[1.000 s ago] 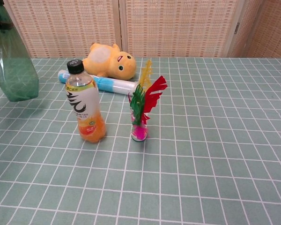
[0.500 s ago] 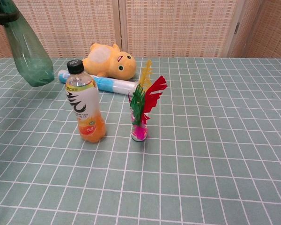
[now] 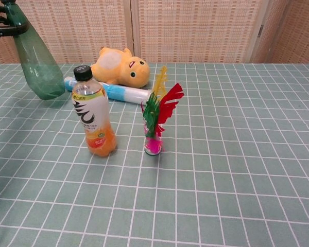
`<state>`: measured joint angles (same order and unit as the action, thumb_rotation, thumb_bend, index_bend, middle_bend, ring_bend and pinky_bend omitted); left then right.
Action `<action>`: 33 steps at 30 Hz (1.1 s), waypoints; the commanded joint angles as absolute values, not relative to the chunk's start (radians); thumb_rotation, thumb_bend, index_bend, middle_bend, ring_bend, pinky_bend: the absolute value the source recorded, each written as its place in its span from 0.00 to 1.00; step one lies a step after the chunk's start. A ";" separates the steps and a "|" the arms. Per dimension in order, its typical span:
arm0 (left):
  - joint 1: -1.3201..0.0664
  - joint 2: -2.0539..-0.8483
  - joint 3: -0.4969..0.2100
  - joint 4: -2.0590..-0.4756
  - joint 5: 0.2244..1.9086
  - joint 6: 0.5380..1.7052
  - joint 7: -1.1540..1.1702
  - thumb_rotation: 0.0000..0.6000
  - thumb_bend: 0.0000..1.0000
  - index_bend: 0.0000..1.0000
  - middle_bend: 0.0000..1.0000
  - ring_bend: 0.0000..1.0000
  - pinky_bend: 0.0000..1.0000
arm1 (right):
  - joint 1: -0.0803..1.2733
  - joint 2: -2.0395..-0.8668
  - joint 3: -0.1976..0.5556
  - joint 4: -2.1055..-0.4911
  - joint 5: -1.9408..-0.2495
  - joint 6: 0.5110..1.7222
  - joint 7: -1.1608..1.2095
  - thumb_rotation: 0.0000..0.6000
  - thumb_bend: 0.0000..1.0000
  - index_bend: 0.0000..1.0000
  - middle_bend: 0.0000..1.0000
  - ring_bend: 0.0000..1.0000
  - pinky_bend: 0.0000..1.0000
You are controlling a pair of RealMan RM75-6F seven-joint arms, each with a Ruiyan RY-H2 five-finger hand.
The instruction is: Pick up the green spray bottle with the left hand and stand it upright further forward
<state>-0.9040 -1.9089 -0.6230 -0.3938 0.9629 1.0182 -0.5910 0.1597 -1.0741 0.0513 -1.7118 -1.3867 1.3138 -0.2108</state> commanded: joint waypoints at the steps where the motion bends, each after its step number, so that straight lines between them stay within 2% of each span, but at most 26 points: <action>1: -0.922 -1.928 -0.604 -0.349 0.988 1.012 -0.631 1.00 0.29 0.28 0.61 0.38 0.19 | 0.160 -1.074 0.051 -1.714 -1.386 1.314 -0.213 0.67 0.00 0.04 0.02 0.00 0.00; 14: -0.925 -1.944 -0.560 -0.245 1.026 0.955 -0.735 1.00 0.26 0.27 0.60 0.37 0.17 | 0.163 -1.078 0.054 -1.728 -1.364 1.313 -0.252 0.68 0.00 0.04 0.03 0.00 0.00; 29: -0.880 -1.952 -0.494 -0.222 1.081 0.946 -0.793 1.00 0.22 0.23 0.57 0.33 0.15 | 0.168 -1.084 0.055 -1.725 -1.368 1.312 -0.247 0.68 0.00 0.04 0.03 0.00 0.00; 33: -0.870 -1.946 -0.485 -0.238 1.091 0.968 -0.808 1.00 0.20 0.19 0.55 0.32 0.15 | 0.168 -1.086 0.054 -1.716 -1.379 1.316 -0.230 0.68 0.00 0.04 0.03 0.00 0.00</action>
